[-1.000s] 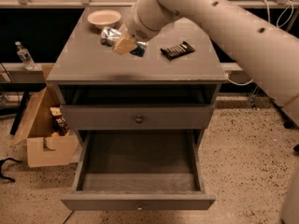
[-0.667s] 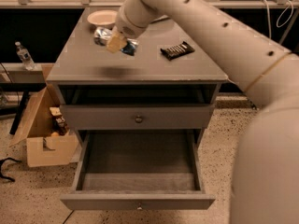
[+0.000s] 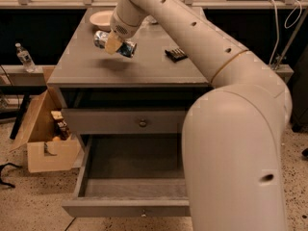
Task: Pick redbull can from middle drawer and place on counter
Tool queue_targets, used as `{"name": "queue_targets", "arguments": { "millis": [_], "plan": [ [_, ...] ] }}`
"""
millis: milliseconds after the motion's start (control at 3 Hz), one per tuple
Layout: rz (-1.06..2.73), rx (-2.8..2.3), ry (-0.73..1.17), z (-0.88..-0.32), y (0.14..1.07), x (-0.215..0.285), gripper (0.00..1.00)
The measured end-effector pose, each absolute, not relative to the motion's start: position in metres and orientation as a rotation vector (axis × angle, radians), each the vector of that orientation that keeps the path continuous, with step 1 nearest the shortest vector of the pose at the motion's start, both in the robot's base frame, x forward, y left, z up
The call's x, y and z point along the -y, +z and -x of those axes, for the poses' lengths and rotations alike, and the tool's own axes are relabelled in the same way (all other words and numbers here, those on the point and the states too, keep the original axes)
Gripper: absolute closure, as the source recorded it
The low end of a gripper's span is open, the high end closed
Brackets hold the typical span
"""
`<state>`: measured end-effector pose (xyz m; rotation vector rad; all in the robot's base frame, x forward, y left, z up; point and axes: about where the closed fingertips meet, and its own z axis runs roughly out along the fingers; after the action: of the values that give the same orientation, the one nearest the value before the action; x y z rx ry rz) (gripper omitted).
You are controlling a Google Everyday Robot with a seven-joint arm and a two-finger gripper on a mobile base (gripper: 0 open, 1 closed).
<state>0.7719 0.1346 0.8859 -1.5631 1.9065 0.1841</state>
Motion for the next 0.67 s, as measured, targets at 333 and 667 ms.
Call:
{"name": "queue_targets", "arguments": {
  "millis": [333, 667],
  "plan": [
    [1.556, -1.930, 0.207, -0.7825, 0.8773, -0.1367, 0.19],
    [1.552, -1.923, 0.238, -0.7855, 0.8747, -0.1337, 0.00]
  ]
}}
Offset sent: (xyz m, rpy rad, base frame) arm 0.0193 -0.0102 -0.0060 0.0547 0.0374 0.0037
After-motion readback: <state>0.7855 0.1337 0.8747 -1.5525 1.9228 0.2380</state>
